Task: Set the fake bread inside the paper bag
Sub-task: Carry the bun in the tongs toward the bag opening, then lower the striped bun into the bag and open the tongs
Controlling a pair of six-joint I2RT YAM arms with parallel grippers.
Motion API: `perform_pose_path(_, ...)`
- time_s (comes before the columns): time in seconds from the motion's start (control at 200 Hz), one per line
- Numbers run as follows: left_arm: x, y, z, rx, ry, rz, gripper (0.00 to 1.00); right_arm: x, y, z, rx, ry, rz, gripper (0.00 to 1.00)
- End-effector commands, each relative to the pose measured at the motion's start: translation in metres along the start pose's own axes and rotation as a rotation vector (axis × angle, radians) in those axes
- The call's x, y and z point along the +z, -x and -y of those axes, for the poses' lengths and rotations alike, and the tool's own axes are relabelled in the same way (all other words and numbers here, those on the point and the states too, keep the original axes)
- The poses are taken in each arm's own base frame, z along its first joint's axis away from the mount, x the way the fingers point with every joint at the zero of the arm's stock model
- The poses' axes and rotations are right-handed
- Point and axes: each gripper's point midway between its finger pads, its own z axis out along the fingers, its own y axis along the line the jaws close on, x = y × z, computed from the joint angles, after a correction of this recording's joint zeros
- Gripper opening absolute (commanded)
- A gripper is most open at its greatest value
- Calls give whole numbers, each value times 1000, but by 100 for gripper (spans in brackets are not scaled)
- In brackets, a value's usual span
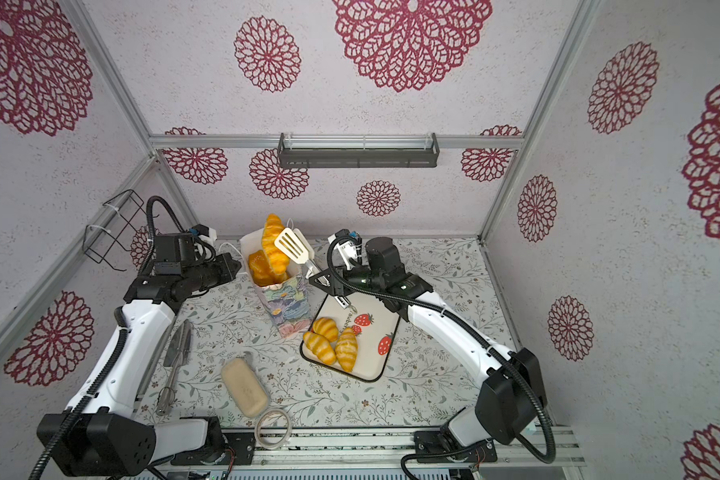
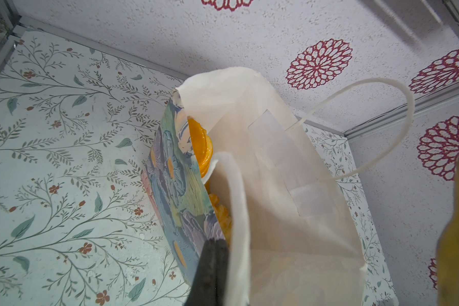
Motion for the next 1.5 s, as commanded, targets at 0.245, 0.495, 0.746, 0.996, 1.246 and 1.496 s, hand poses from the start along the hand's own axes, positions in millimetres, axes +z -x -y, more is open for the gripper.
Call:
perform_pose_path(0.245, 2, 1, -4, -2, 6, 6, 0, 11, 28, -21, -85, 61, 34, 37)
perform_pose_path(0.495, 2, 1, -4, -3, 6, 4, 0, 25, 24, -2, -50, 16, 6, 39)
perform_pose_path(0.746, 2, 1, -5, -3, 10, 4, 0, 35, 18, 9, -21, -1, -11, 40)
perform_pose_path(0.996, 1, 2, -4, -2, 6, 8, 0, 38, 13, 17, -1, -22, -31, 46)
perform_pose_path(1.246, 1, 1, -5, -5, 5, 6, 0, 38, 14, 15, -1, -20, -34, 52)
perform_pose_path(1.496, 1, 2, -4, -7, 0, 6, 0, 35, 17, 10, -17, -26, -33, 53)
